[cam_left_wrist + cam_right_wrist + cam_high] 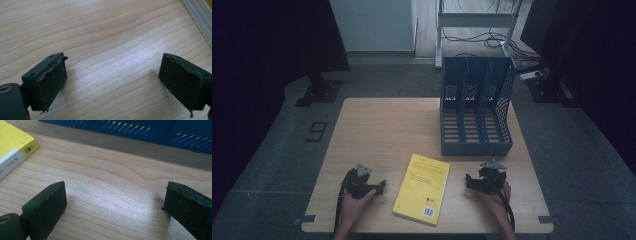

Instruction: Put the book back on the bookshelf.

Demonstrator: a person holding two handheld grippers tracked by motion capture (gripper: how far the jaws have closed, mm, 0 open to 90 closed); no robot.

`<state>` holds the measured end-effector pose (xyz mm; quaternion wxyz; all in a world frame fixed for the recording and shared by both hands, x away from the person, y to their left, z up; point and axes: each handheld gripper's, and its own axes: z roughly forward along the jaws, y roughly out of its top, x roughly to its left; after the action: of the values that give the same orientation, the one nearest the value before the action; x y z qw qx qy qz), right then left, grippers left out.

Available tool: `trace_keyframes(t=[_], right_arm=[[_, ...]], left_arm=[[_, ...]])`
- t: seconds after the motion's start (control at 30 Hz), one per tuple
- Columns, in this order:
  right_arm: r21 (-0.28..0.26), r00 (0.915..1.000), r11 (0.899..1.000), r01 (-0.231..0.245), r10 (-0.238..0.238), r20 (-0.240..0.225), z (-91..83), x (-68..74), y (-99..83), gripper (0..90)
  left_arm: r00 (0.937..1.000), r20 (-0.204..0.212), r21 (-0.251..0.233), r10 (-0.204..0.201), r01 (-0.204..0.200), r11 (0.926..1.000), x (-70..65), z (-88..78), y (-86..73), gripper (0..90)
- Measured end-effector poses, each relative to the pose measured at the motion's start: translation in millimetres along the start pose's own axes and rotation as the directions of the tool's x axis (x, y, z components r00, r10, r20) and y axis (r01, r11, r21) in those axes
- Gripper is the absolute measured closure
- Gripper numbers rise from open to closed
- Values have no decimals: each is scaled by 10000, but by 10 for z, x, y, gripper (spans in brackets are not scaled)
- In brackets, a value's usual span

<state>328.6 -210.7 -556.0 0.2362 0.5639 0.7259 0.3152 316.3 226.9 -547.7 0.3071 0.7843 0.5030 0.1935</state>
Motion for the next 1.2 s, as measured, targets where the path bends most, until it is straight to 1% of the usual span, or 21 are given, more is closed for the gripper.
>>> trace_keyframes(t=[0.17,0.53,0.67,0.73,0.87,0.93,1.0,1.07,1.13,1.2], right_arm=[[-4,9999,10000,-93,93,83,-4,-3,-2,42],[4,9999,10000,-89,88,137,-4,-3,1,42],[-79,9990,9998,-170,173,413,-24,41,-14,61],[-73,9985,9995,-307,310,449,-28,49,-17,66],[-99,9987,9993,-348,352,371,-29,44,-21,73],[-141,9990,9995,-293,297,328,-27,36,-17,97],[-189,9987,9992,-345,352,378,-28,34,-13,128],[-226,9986,9991,-347,356,394,-28,36,-13,131],[-259,9992,9993,-264,272,296,-28,53,-12,141],[-265,9998,9996,-66,70,173,-26,80,-5,135]], left_arm=[[10000,3,10,9,-9,10000,0,4,5,69],[10000,39,29,46,-46,10000,4,13,15,66],[10000,-74,18,-57,57,10000,-14,3,3,68],[10000,-75,27,-52,53,10000,-13,1,2,68],[9999,-100,17,-99,99,9999,-16,4,4,67],[9996,-178,12,-206,206,9998,-23,9,10,67],[9996,-192,6,-226,226,9997,-25,8,9,68],[9995,-202,-9,-227,227,9997,-26,5,6,77],[9989,-329,-96,-344,341,9994,-32,-20,-17,104],[9985,-368,-102,-395,391,9992,-39,-19,-16,110]])
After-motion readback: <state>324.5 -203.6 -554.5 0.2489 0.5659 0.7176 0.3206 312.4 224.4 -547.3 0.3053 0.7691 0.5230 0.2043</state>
